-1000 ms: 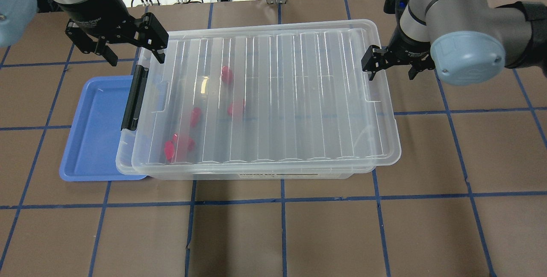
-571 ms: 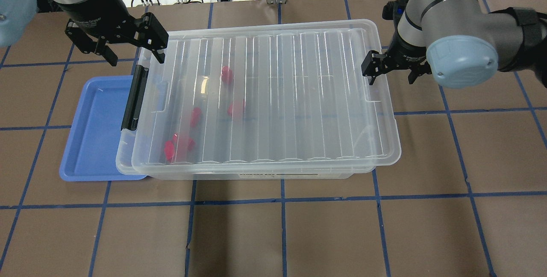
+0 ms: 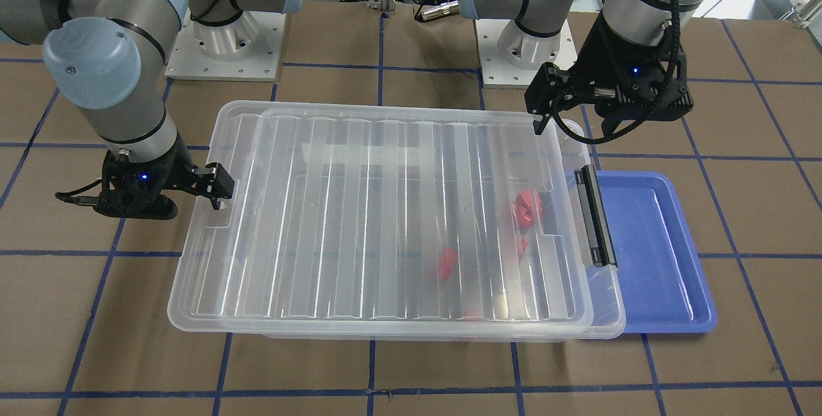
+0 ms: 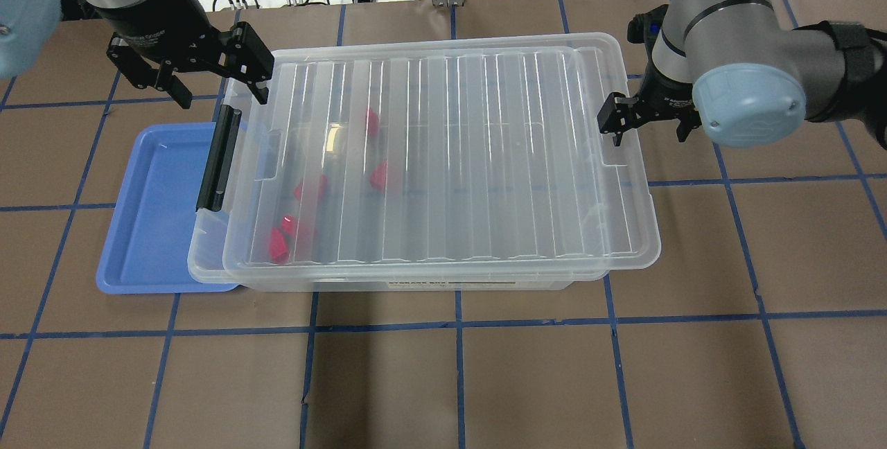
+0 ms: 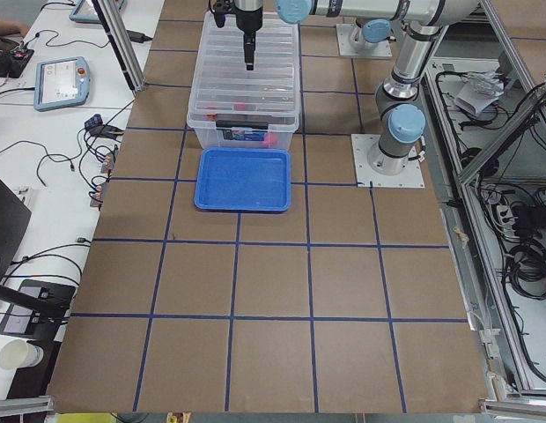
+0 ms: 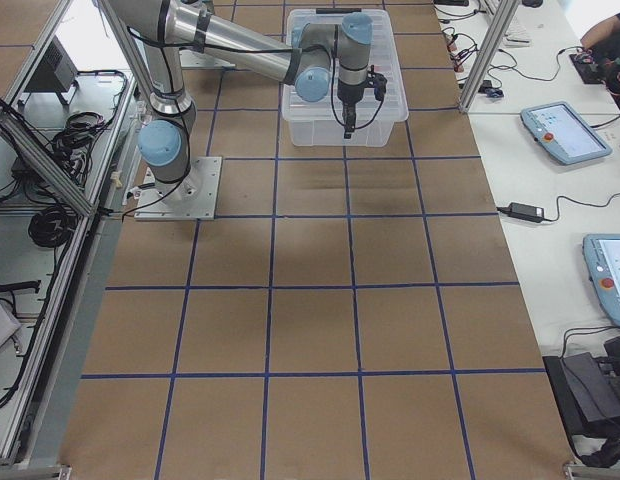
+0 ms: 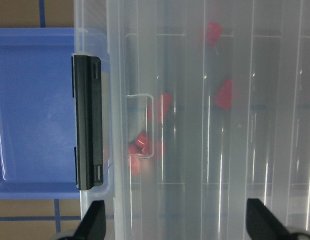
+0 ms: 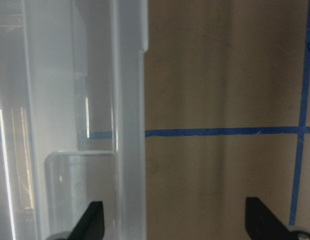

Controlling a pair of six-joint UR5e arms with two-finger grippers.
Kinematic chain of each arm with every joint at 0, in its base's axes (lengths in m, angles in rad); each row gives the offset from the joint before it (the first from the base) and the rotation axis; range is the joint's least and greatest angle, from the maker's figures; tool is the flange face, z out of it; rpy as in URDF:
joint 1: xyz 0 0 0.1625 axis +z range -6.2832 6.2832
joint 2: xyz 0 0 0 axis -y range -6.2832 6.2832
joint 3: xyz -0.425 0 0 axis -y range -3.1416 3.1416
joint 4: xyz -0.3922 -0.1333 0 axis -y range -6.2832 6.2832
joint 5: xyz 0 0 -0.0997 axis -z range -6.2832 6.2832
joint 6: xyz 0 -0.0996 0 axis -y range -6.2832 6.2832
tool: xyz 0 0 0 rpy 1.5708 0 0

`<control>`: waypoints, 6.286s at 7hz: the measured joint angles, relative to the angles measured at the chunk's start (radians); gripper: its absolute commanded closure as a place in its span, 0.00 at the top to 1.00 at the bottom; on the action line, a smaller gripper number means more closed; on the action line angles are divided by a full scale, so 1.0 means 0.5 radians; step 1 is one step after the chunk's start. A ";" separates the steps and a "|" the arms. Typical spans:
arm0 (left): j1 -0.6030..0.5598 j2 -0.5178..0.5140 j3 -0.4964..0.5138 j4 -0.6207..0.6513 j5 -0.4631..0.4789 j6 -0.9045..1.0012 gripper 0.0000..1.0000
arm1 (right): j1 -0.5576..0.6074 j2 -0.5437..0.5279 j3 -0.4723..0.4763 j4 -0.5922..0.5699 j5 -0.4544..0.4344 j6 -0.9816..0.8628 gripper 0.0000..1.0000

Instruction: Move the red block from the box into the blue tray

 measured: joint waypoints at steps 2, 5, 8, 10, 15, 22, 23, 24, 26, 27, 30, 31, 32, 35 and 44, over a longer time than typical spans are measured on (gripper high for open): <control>-0.001 0.000 0.002 -0.001 0.009 -0.004 1.00 | -0.108 0.001 0.001 0.007 -0.036 -0.009 1.00; 0.009 -0.006 -0.032 -0.018 0.014 -0.006 1.00 | -0.231 0.001 -0.005 0.007 -0.042 -0.026 1.00; 0.011 -0.115 -0.063 0.013 -0.017 -0.027 1.00 | -0.286 -0.004 -0.019 0.019 -0.044 -0.044 1.00; 0.007 -0.213 -0.079 0.060 -0.099 -0.018 1.00 | -0.344 -0.020 -0.021 0.029 -0.043 -0.063 1.00; 0.008 -0.360 -0.114 0.096 -0.105 0.015 1.00 | -0.452 -0.045 -0.021 0.039 -0.086 -0.113 1.00; 0.001 -0.481 -0.436 0.717 0.028 0.165 0.98 | -0.529 -0.053 -0.022 0.050 -0.160 -0.251 1.00; 0.002 -0.488 -0.492 0.817 0.022 0.168 0.98 | -0.526 -0.068 -0.024 0.052 -0.164 -0.251 1.00; 0.002 -0.503 -0.545 0.909 0.017 0.169 0.97 | -0.510 -0.108 -0.038 0.056 -0.142 -0.243 1.00; 0.002 -0.556 -0.622 1.088 0.010 0.203 0.97 | -0.396 -0.207 -0.157 0.104 -0.028 -0.221 1.00; 0.002 -0.586 -0.641 1.129 0.010 0.225 0.95 | -0.295 -0.241 -0.271 0.243 0.047 -0.186 1.00; 0.002 -0.669 -0.672 1.154 0.011 0.234 0.88 | -0.016 -0.257 -0.540 0.650 0.202 0.048 1.00; 0.002 -0.690 -0.674 1.157 0.012 0.233 0.85 | 0.021 -0.259 -0.553 0.675 0.212 0.077 1.00; 0.002 -0.708 -0.677 1.159 0.013 0.233 0.84 | 0.036 -0.264 -0.550 0.689 0.209 0.087 1.00; 0.002 -0.751 -0.695 1.202 0.024 0.239 0.62 | 0.046 -0.265 -0.545 0.693 0.194 0.091 1.00; -0.017 -0.536 -0.208 0.603 0.016 0.018 0.19 | 0.046 -0.262 -0.538 0.699 0.189 0.085 1.00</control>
